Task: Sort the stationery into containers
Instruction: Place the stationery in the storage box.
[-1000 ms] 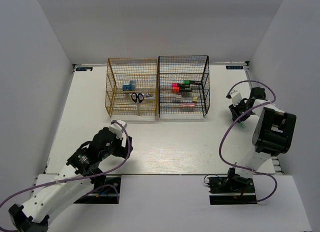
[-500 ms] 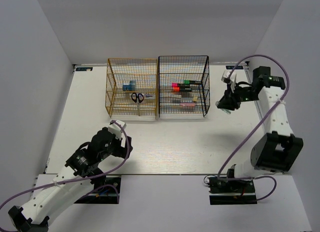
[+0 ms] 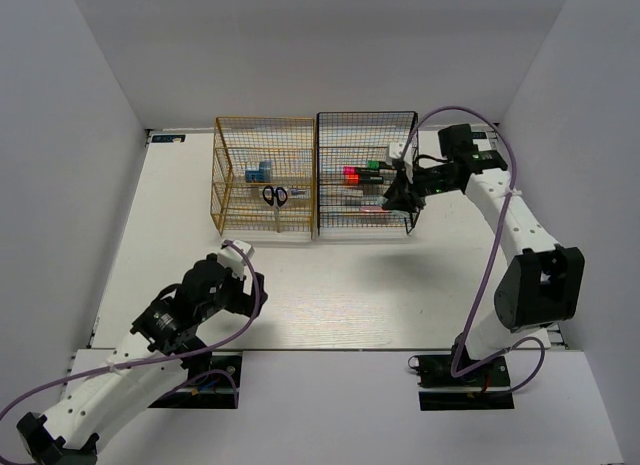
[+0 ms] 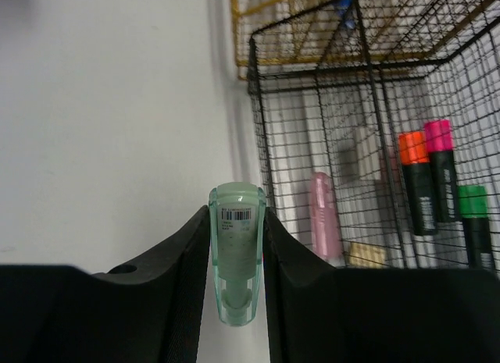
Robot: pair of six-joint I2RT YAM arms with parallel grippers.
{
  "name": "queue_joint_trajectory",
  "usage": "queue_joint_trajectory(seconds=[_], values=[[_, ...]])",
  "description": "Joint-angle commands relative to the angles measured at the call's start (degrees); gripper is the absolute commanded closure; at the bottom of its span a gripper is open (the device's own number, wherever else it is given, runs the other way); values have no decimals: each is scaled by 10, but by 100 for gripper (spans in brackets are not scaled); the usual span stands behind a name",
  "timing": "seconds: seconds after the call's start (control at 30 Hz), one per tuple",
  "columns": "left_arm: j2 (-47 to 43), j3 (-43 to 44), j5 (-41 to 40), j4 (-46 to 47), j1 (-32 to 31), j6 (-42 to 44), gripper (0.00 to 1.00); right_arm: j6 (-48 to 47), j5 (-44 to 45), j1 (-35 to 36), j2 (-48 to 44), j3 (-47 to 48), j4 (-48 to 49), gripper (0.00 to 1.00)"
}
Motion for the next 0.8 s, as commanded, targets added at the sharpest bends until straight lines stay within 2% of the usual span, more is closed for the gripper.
queue_joint_trajectory(seconds=[0.0, 0.17, 0.37, 0.47, 0.5, 0.53, 0.57, 0.67, 0.77], values=[[12, -4, 15, 22, 4, 10, 0, 30, 107, 23, -9, -3, 125, 100], [32, -1, 26, 35, 4, 11, 0, 34, 182, 52, -4, -25, 184, 100], [26, -1, 26, 31, 3, 14, 0, 29, 208, 65, 29, -25, 164, 100], [16, -3, 24, 32, 4, 14, 0, 31, 223, 69, 42, -25, 157, 84], [13, -2, 24, 30, 3, 13, 0, 34, 236, 71, 45, -29, 171, 74], [13, -2, 24, 30, 4, 14, 0, 36, 240, 73, 46, -32, 176, 49], [14, -2, 24, 31, 4, 13, 0, 42, 244, 72, 45, -32, 180, 44], [11, -2, 24, 31, 3, 14, 0, 52, 239, 73, 36, -28, 178, 39], [10, -3, 25, 32, 5, 14, 0, 84, 227, 73, 17, -30, 177, 41]])
